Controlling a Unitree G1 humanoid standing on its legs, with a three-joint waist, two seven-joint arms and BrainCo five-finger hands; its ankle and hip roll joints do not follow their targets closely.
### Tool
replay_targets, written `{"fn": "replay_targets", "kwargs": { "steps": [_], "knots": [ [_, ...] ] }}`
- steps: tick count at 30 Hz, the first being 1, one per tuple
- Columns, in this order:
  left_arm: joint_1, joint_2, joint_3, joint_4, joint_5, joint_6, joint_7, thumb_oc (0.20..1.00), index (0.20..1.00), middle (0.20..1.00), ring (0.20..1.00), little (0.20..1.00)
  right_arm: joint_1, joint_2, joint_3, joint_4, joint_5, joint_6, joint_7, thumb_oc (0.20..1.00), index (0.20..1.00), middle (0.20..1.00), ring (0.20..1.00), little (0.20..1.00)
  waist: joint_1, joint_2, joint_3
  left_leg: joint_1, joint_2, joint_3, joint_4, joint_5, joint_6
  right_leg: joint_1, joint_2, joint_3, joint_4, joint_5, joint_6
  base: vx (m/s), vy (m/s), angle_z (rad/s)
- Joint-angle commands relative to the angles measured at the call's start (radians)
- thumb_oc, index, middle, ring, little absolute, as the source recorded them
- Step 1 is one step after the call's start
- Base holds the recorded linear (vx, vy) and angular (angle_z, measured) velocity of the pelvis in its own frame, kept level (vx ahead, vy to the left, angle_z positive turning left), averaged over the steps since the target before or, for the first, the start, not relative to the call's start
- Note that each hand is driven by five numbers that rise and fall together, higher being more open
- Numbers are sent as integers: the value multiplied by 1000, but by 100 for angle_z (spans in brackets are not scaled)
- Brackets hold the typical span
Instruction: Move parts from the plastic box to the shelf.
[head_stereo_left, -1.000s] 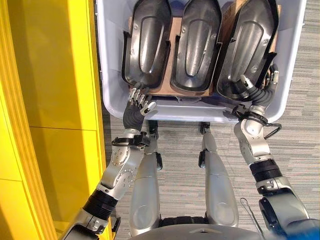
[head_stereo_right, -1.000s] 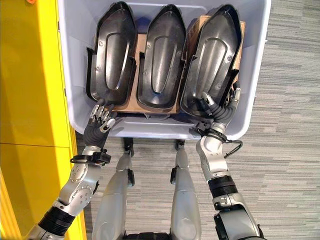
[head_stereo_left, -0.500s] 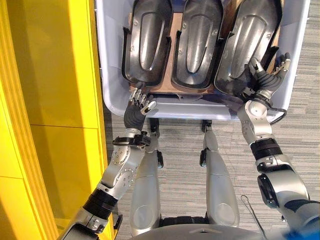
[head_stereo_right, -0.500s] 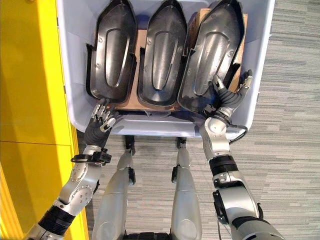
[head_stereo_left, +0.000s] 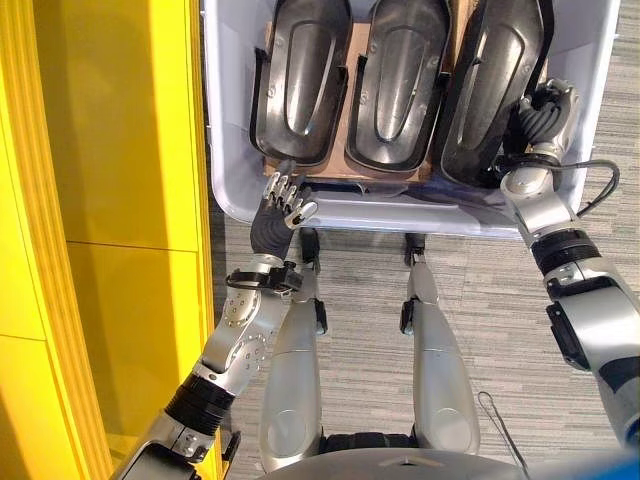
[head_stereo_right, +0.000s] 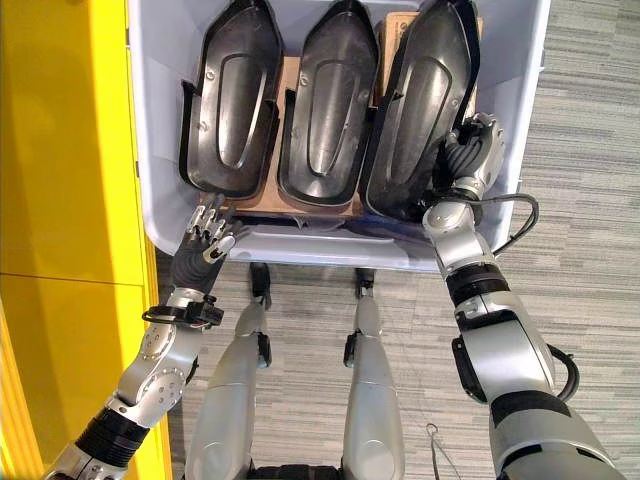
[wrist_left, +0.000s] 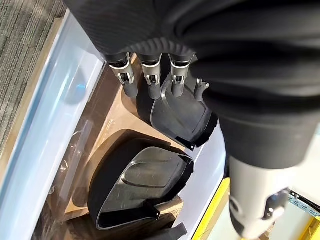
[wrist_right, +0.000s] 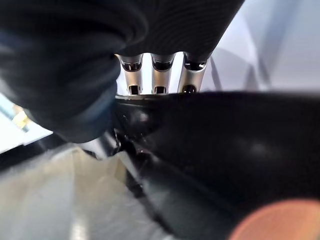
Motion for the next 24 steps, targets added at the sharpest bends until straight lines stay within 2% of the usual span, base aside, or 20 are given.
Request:
{"fn": "replay_targets", "kwargs": {
  "steps": [1, 4, 10, 16, 24],
  "knots": [
    [3, 18, 10, -55, -1, -15, -32, 1000, 1000, 1000, 1000, 1000, 34, 62, 96, 31, -66, 27, 123, 200, 200, 200, 200, 200, 30, 7, -4, 5, -4, -47, 42, -51, 8, -13, -50, 22, 186, -112, 65, 0, 0, 0],
    [2, 11, 16, -45, 0, -11, -35, 1000, 1000, 1000, 1000, 1000, 49, 55, 80, 11, -77, 28, 120, 200, 200, 200, 200, 200, 29, 1, -4, 17, -3, -52, 41, -51, 9, 0, -50, 21, 186, -113, 64, 9, 11, 4],
    [-4, -3, 39, -23, 16, -14, -24, 1000, 1000, 1000, 1000, 1000, 181, -2, -53, -327, -149, 23, 71, 200, 200, 200, 200, 200, 10, -17, -33, 64, 1, -49, 39, -64, 11, 50, -52, 17, 179, -121, 69, 0, 0, 0],
    [-3, -1, 38, -17, 19, -15, -19, 1000, 1000, 1000, 1000, 1000, 286, -14, -156, -531, -165, -5, 37, 200, 200, 200, 200, 200, 4, -32, -64, 107, 2, -53, 32, -63, 11, 96, -53, 12, 172, -120, 71, 6, 0, 0],
    [41, 13, 51, -8, 23, 1, -32, 1000, 1000, 1000, 1000, 1000, 376, -6, -230, -731, -234, -27, 20, 200, 200, 200, 200, 200, 7, -47, -120, 188, 6, -52, 8, -64, 10, 182, -53, 3, 146, -120, 76, 30, -9, 1]
  ]
}}
